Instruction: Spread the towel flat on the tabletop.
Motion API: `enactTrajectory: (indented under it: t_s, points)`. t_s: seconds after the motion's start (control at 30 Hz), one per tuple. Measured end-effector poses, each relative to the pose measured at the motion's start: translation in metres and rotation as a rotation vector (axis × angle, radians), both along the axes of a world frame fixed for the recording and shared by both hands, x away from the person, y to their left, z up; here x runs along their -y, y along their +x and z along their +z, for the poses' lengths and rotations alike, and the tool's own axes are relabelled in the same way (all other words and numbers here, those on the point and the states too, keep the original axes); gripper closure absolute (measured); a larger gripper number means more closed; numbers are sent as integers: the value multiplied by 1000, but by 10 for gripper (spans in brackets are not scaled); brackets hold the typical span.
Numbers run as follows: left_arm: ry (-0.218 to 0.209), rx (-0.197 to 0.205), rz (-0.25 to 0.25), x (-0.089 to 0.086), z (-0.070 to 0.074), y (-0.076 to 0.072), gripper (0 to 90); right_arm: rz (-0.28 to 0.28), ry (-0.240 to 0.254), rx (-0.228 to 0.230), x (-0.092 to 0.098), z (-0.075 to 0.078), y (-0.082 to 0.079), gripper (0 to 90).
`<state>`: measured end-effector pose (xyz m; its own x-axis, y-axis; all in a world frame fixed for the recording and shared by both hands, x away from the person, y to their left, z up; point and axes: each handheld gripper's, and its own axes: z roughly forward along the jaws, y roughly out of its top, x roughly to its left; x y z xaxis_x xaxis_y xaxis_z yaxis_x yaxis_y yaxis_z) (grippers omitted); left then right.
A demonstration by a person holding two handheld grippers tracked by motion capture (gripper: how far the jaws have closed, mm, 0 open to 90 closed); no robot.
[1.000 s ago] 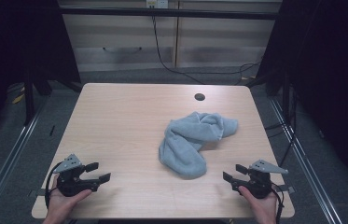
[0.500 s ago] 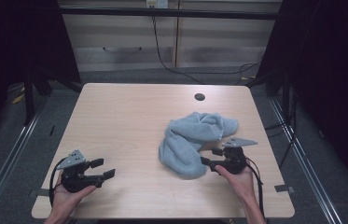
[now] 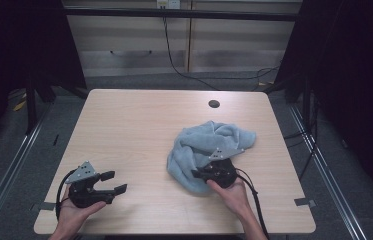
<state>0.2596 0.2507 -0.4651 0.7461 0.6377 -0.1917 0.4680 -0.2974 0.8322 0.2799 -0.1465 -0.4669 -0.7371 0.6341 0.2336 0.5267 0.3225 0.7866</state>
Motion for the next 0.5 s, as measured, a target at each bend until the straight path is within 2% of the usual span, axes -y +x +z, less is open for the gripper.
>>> enactTrajectory:
  t_s: [0.03, 0.07, 0.1, 0.13, 0.17, 0.2, 0.23, 0.27, 0.3, 0.33, 0.43, 0.5]
  points:
    - [-1, 1, -3, 0, 0, 0, 293, 36, 0, 11, -17, 3, -6, 846]
    - [-1, 1, -3, 0, 0, 0, 294, 55, 7, 13, -25, 2, -9, 846]
    - [-9, -1, 3, -1, 0, 0, 294, 77, 19, 16, -34, 2, -12, 846]
    - [-9, -1, 3, -1, 0, 0, 295, 77, 19, 16, -34, 2, -12, 846]
    - [-9, 0, 5, -2, 1, 0, 296, 116, 50, 16, -49, -1, -18, 846]
    - [-13, 0, 7, -4, 1, 0, 296, 116, 50, 16, -49, -1, -18, 846]
    - [-18, 1, 9, -5, 2, 0, 299, 160, 95, 4, -65, -3, -24, 846]
    - [-24, 1, 15, -7, 2, 0, 299, 160, 95, 4, -65, -3, -24, 846]
    - [-35, 7, 26, -11, 4, 1, 302, 206, 118, 1, -82, -4, -33, 843]
    - [-35, 7, 26, -11, 4, 1, 308, 230, 125, 3, -90, -3, -38, 831]
    - [-60, 8, 28, -14, 8, -2, 353, 262, 129, 20, -102, 2, -47, 705]
    - [-60, 19, 0, -12, 11, -7, 440, 240, 148, 34, -94, 9, -48, 605]
